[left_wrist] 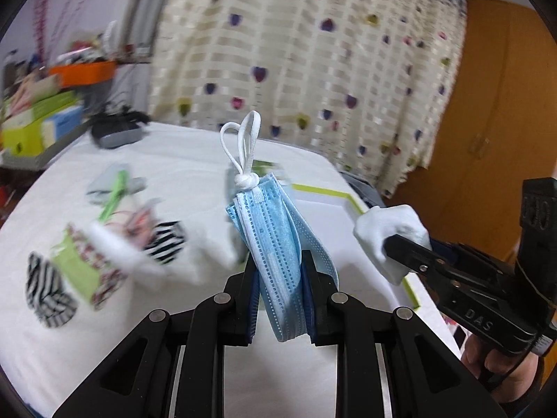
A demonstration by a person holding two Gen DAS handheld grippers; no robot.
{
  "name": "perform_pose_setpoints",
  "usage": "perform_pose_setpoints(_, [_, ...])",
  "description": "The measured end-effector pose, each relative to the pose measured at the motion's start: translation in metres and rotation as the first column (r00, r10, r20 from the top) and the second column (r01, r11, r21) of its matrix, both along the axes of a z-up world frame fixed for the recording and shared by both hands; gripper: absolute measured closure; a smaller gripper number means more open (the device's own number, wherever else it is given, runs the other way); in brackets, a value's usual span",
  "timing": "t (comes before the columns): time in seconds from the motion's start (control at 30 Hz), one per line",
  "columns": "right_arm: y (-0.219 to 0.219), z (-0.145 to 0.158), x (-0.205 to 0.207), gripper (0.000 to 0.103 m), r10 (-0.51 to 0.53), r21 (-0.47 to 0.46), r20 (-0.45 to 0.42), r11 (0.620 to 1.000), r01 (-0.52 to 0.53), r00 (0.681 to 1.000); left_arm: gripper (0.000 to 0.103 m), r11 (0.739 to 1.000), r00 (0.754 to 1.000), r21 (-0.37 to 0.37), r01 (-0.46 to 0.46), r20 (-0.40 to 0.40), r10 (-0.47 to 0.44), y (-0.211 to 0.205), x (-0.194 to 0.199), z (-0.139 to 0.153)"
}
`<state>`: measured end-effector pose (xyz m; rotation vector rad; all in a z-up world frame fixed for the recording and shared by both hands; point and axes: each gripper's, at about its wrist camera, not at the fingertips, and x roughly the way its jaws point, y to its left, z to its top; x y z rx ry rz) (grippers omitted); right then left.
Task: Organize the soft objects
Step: 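Carry the mask in the left gripper while the right carries the glove into the white box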
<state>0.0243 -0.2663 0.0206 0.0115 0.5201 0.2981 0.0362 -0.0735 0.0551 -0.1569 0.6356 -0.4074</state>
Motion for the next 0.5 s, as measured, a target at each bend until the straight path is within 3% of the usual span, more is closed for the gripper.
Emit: perform_pose_setpoints(0.5, [-0.061,-0.039,0.028,0.075,-0.128,0.035,-0.124,0.99,0.133,0.984,0.083,0.978,0.978,0.057,0.201,-0.072,-0.197,-0.084,0.032,-0.02])
